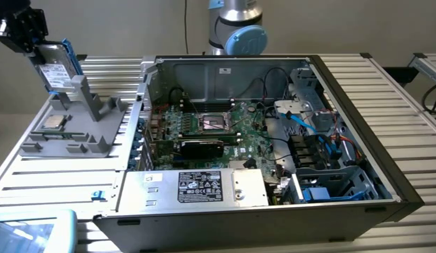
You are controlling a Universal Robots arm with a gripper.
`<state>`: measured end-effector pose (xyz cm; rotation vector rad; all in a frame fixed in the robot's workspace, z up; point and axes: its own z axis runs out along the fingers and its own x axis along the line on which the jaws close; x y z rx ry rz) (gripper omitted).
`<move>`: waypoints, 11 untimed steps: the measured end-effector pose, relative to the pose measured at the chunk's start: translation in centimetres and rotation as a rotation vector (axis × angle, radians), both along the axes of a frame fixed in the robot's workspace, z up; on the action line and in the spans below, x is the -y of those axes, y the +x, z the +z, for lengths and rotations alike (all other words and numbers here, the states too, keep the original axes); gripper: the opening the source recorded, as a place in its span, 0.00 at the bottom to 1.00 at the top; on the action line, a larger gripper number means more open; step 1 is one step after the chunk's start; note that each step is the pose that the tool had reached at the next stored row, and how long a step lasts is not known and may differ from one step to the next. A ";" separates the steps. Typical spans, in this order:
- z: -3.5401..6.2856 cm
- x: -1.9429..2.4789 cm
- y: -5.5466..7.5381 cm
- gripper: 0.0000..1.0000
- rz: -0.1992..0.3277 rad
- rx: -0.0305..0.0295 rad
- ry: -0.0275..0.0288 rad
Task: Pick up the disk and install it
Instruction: 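Pick up the disk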
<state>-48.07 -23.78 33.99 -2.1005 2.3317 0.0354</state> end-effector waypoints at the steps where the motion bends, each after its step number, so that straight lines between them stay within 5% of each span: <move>1: 0.48 0.00 0.0 0.37 0.000 0.0001 -0.0007; 11: 4.98 0.00 0.3 0.37 0.000 0.0001 -0.0075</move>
